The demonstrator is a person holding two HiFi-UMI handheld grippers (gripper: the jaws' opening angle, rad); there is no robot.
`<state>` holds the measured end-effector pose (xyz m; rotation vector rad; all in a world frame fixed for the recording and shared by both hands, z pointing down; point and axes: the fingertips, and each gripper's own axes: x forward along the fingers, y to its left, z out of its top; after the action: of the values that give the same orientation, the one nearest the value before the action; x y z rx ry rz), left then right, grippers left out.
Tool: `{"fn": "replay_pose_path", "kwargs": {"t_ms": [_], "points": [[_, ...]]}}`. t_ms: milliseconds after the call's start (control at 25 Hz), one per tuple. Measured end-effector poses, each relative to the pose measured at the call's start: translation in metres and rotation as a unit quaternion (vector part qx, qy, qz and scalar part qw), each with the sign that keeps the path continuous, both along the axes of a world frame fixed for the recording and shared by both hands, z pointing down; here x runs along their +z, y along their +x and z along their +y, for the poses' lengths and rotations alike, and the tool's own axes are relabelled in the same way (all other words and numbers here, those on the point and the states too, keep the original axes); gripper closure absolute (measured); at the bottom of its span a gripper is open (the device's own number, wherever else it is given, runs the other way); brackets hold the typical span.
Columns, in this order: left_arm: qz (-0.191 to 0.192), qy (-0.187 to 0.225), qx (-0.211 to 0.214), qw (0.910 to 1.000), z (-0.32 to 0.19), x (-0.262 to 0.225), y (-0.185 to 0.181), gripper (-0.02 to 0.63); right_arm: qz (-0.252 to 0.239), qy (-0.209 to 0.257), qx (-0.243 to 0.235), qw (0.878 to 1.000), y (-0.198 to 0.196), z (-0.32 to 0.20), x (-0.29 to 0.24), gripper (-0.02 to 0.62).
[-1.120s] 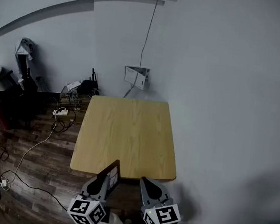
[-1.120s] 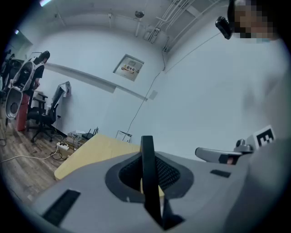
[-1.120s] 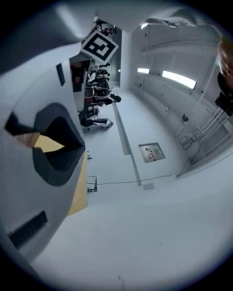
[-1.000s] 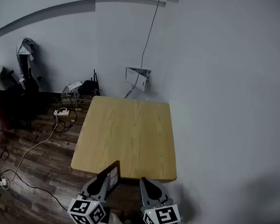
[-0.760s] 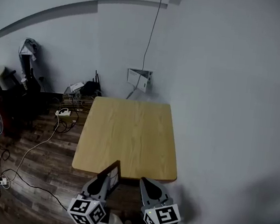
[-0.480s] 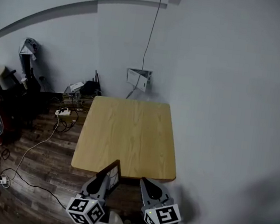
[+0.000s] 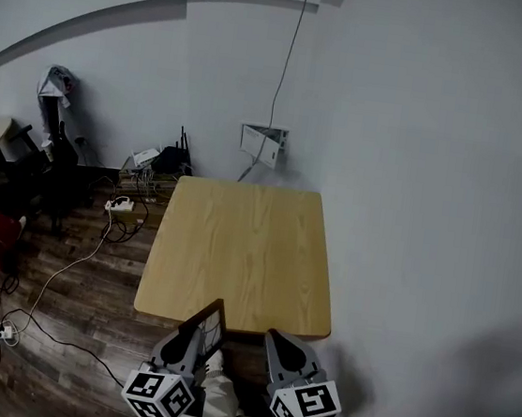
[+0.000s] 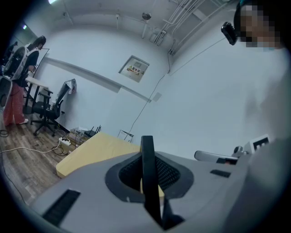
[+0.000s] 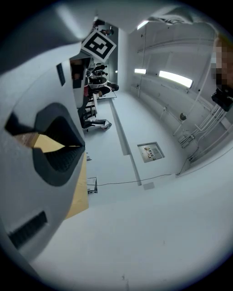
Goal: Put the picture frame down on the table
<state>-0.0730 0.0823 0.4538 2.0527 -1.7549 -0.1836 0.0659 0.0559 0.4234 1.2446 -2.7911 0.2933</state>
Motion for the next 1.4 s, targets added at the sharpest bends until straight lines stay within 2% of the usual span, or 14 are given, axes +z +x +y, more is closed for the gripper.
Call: {"fn": "replay_pose_path", "kwargs": {"t_ms": [320,720,1400], "points": [[0.007,-0.001,0.0,1.0,-0.033,0.012,-0.012,0.569,0.01,-0.005,0.002,1.0,-0.01,-0.025,0.011,0.595],[0.015,-0.011,0.005,0.9998,-0.101,0.021,-0.024,0.568,0.013,-0.003,0.01,1.0,-0.018,-0.095,0.007,0.595],[0.024,-0.045,0.049,0.9975,-0.213,0.032,-0.034,0.569,0.016,-0.015,0.025,0.999,-0.042,-0.204,0.0,0.595]]}}
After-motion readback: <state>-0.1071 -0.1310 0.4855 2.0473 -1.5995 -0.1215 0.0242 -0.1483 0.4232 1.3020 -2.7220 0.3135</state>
